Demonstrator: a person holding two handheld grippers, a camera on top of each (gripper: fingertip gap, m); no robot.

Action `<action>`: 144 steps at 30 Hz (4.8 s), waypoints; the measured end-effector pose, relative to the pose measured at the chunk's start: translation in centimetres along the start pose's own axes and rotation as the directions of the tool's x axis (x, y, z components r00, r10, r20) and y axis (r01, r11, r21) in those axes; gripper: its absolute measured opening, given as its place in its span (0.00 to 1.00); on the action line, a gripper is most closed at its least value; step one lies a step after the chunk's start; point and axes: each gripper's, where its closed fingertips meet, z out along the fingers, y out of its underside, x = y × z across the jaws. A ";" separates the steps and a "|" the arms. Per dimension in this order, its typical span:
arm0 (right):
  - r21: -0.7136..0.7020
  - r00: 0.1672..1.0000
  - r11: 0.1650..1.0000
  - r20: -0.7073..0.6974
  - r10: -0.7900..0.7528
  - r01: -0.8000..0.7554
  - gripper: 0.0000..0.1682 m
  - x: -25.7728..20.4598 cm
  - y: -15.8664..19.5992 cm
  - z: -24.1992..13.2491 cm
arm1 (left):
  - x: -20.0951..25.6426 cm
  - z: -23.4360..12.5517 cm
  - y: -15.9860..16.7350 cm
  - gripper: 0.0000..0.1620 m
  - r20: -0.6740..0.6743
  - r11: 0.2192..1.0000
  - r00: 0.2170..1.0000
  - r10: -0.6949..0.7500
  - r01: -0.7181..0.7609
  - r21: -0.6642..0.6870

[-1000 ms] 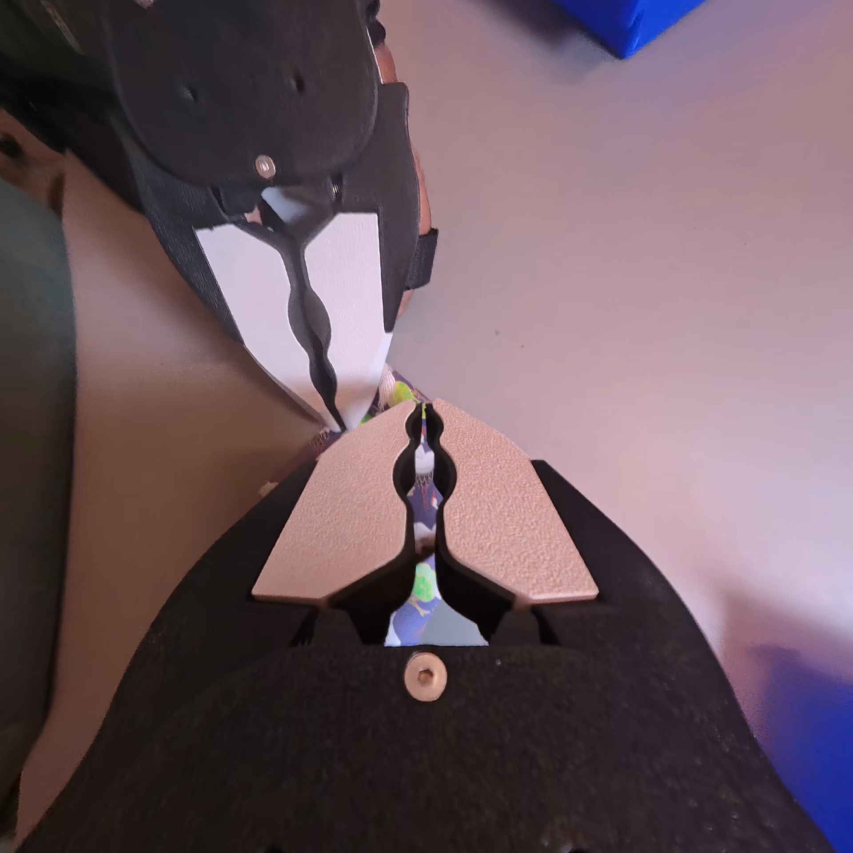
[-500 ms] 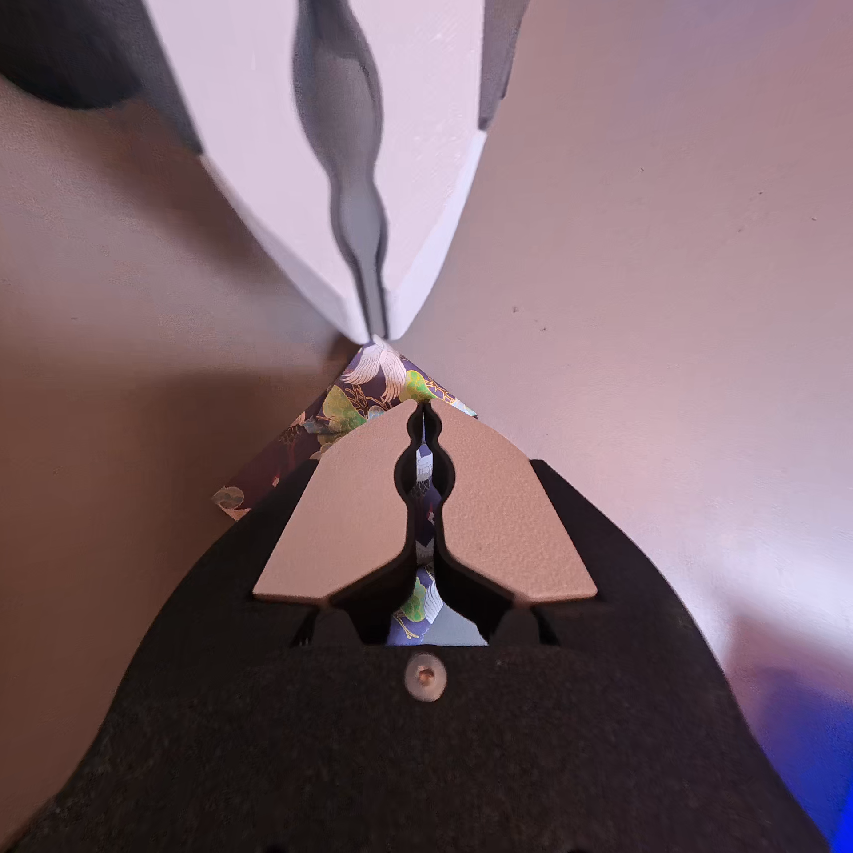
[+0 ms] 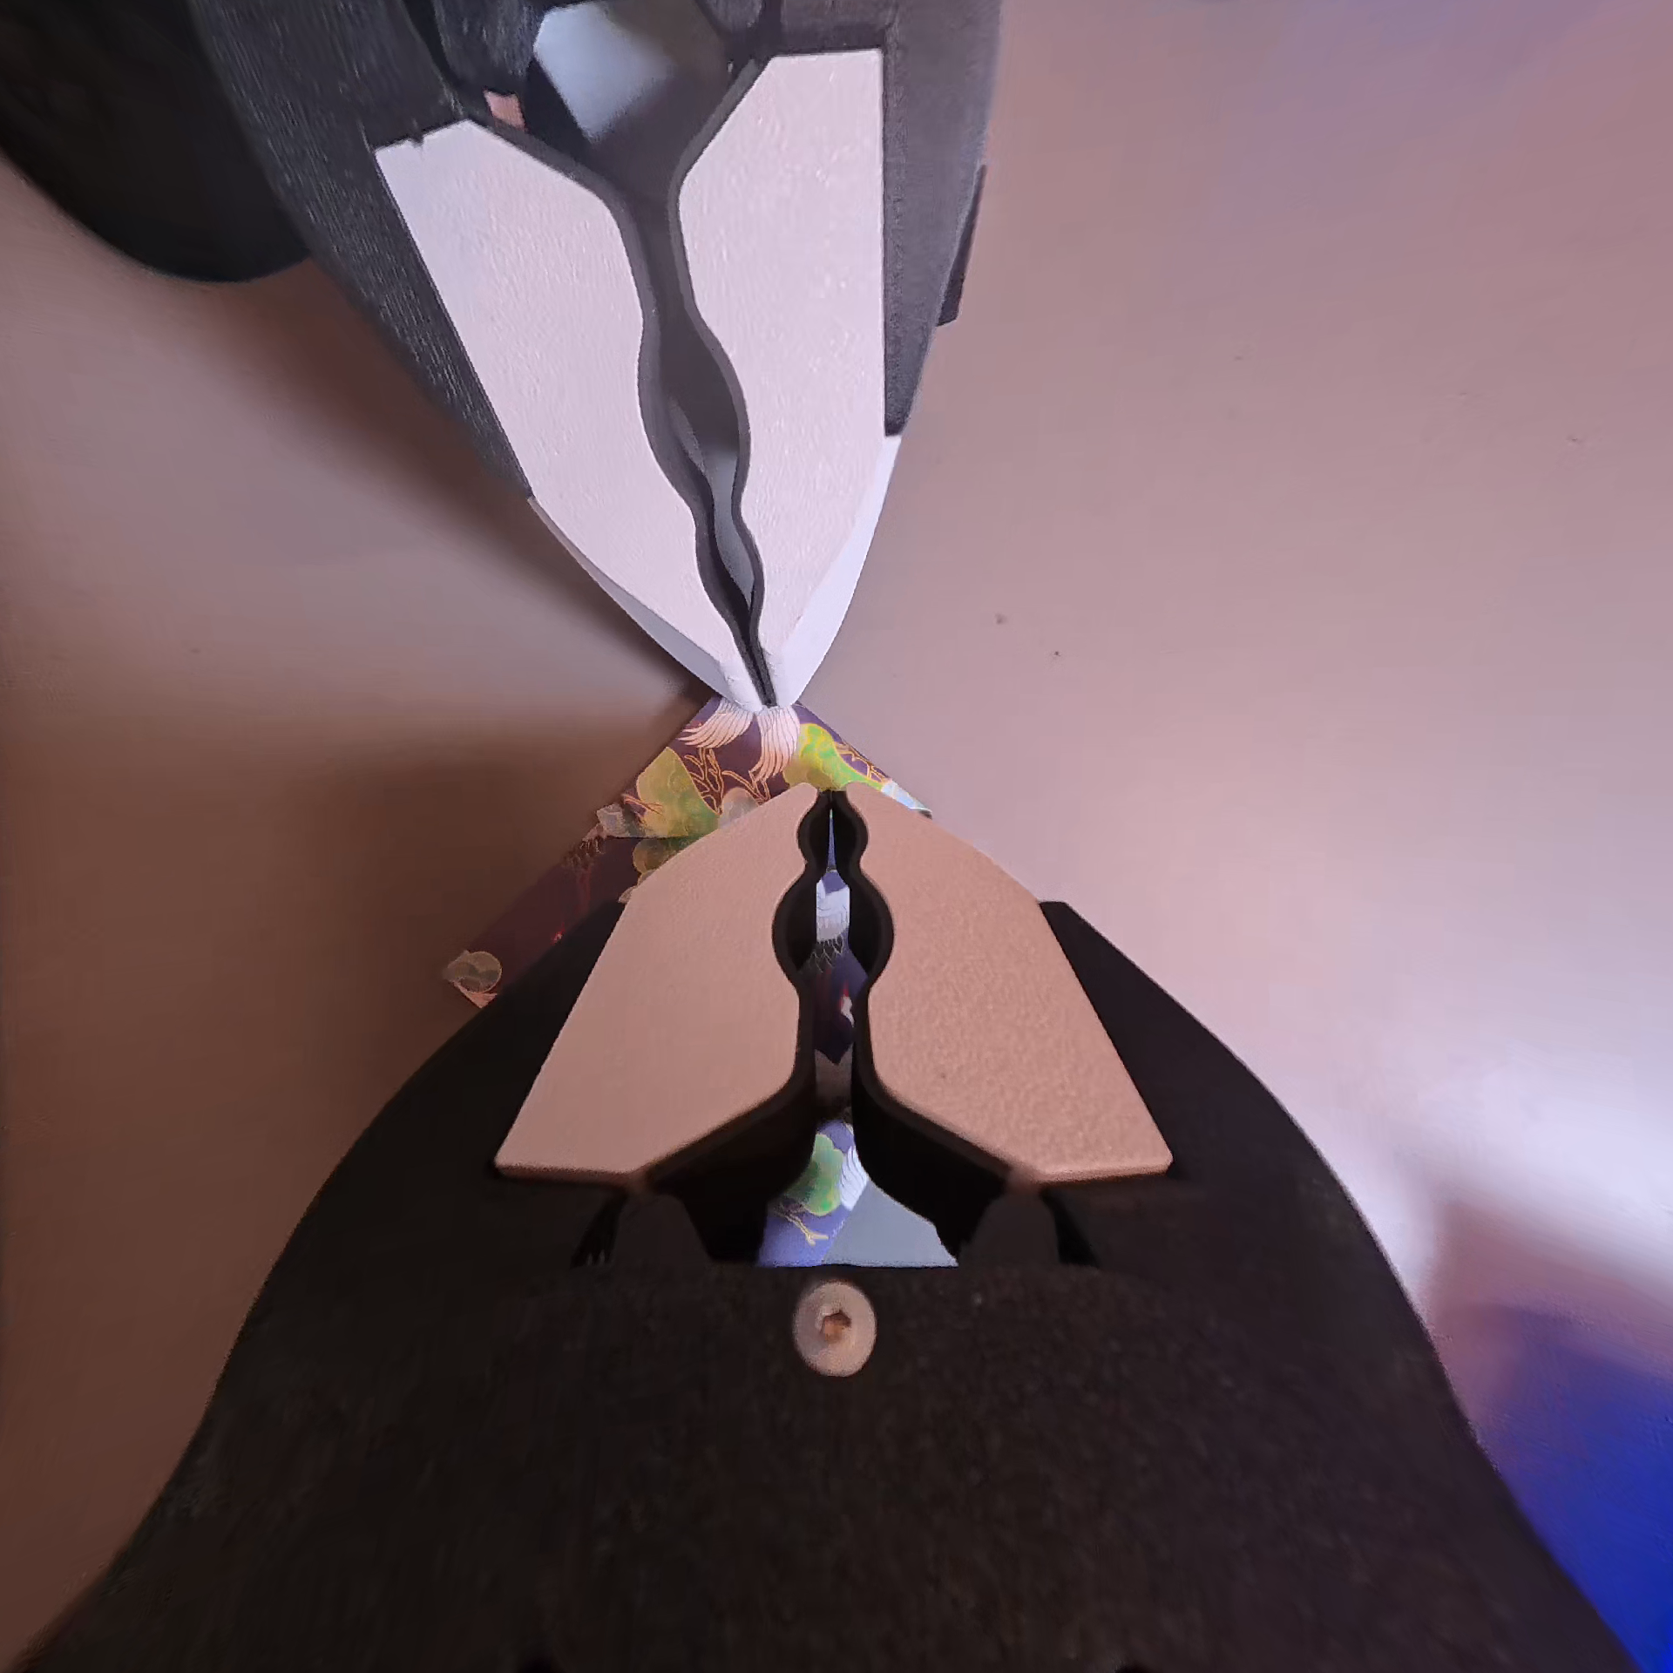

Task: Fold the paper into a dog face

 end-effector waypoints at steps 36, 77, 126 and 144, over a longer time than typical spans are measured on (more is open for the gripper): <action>-0.048 0.955 0.955 -0.009 -0.295 0.294 0.10 -0.9 0.3 0.6 | 2.6 -0.5 -1.4 0.08 -0.064 0.984 0.983 0.173 -0.170 0.051; -0.083 0.919 0.918 -0.043 -0.393 0.389 0.07 -1.9 1.0 0.3 | 3.2 -0.6 1.3 0.00 -0.137 0.963 0.956 0.261 -0.268 -0.038; -0.056 0.987 0.988 0.081 -0.141 0.145 0.00 -0.9 0.9 0.6 | 2.7 0.0 0.9 0.00 -0.089 0.991 0.992 0.086 -0.094 -0.091; -0.065 0.989 0.988 0.059 -0.133 0.137 0.00 -0.9 0.9 0.6 | -0.2 1.7 -0.8 0.00 0.039 0.999 0.998 0.039 -0.038 -0.023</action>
